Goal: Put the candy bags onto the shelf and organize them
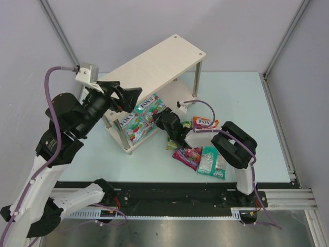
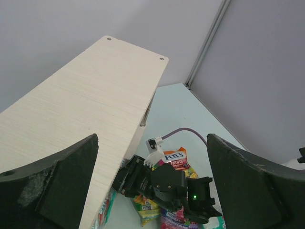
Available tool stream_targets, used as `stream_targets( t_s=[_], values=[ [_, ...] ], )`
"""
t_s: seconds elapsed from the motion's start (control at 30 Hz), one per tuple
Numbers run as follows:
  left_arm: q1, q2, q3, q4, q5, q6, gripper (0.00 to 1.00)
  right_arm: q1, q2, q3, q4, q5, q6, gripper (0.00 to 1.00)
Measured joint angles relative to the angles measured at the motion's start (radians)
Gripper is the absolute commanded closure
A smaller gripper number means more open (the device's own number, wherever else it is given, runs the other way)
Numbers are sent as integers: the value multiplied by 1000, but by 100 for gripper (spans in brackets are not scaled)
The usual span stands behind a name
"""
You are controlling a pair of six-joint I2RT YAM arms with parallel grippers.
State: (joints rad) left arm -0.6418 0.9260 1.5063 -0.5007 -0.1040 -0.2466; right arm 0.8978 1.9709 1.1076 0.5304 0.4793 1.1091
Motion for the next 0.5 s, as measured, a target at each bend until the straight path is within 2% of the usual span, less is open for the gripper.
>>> stream_targets(
  t_s=[0.07,0.13,0.33,0.5],
  values=[
    [0,-5,-4,5,0,-1,0,0,0,0,0,-2,-2,52],
    [0,-6,-5,6,1,-6,0,0,0,0,0,-2,-5,47],
    [0,-8,-6,13,2,-8,0,0,-6,4,-12,-2,-31,35],
    [0,-6,-6,14,2,-14,0,0,-63,4,-94,6,-60,31]
  ],
)
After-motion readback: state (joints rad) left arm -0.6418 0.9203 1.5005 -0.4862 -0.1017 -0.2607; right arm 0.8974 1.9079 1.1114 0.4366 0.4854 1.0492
